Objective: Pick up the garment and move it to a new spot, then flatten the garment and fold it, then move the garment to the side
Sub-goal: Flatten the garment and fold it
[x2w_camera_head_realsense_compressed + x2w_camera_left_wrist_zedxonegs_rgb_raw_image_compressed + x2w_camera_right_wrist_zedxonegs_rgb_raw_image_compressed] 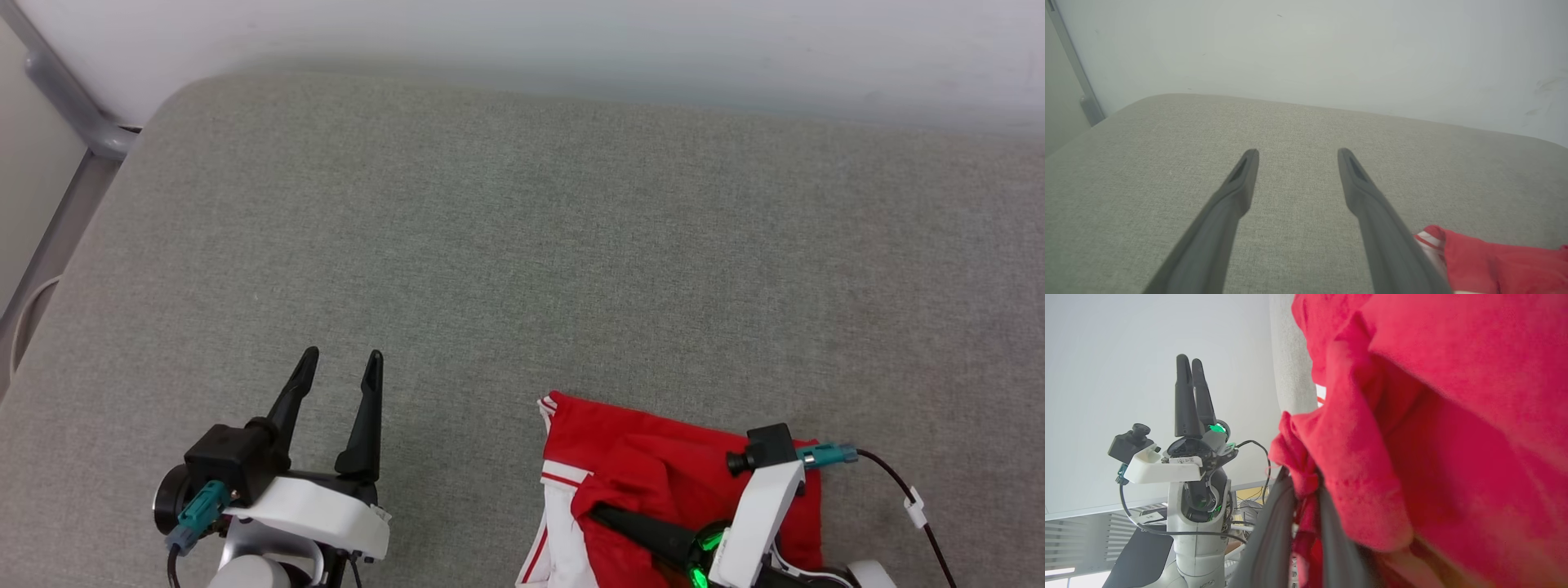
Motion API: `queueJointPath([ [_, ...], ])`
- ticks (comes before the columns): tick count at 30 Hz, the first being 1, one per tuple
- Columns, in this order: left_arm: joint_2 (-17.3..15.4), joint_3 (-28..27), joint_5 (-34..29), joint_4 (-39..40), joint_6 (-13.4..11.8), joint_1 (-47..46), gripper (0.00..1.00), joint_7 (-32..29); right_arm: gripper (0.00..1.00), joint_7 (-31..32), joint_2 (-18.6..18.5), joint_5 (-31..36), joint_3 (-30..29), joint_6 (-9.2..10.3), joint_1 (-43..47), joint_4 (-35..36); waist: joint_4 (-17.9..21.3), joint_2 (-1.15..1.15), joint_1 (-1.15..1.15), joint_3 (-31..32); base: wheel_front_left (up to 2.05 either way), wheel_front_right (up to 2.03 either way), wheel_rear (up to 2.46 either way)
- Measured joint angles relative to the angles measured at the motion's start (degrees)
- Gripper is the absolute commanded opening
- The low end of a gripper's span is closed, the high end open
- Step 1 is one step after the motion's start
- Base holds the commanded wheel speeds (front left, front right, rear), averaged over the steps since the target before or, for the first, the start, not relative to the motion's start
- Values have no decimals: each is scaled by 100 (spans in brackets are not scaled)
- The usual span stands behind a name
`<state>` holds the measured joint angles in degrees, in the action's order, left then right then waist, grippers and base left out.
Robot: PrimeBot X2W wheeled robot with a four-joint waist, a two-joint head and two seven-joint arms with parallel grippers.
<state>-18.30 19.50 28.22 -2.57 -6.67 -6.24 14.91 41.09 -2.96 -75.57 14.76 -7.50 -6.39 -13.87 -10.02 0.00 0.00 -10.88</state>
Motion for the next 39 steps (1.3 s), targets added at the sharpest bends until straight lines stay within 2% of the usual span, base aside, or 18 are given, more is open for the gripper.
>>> queueJointPath([
  [1, 33, -23, -21, -26, 14, 1, 100, 0, 100, -68, 2, 2, 25, 1, -20, -5, 10, 0, 0, -6, 0, 0, 0],
  [7, 85, -156, -123, -138, 119, 4, 100, 7, 100, -434, -32, 97, 99, 0, -48, 327, 142, 0, 0, 106, 0, 0, 0],
  [13, 89, -193, -176, -265, 223, 19, 100, 7, 100, -1053, -346, 575, 211, 0, -31, 907, 317, 0, 0, 376, 0, 0, 0],
  [18, 74, -192, -182, -350, 225, 125, 100, 7, 100, -2127, -621, 1634, -86, 0, 7, 1020, 479, 0, 0, 627, 0, 0, 0],
  [23, 43, -203, -180, -392, 204, 259, 100, 5, 100, -2965, -747, 2877, -788, 0, 171, 1009, 647, 0, -1, 864, 0, 0, 0],
  [28, 25, -229, -174, -380, 103, 391, 100, -11, 100, -3619, -705, 4319, -1655, 0, 387, 1188, 800, 0, -1, 1062, 0, 0, 0],
  [31, 0, -256, -164, -350, 57, 455, 100, -12, 100, -3898, -627, 5110, -1985, 0, 542, 1396, 879, 0, -1, 1137, 0, 0, 0],
  [39, -67, -330, -124, -339, -62, 817, 100, -11, 100, -4366, -423, 6100, -2001, 0, 1154, 1813, 1001, 0, -1, 1387, 0, 0, 0],
])
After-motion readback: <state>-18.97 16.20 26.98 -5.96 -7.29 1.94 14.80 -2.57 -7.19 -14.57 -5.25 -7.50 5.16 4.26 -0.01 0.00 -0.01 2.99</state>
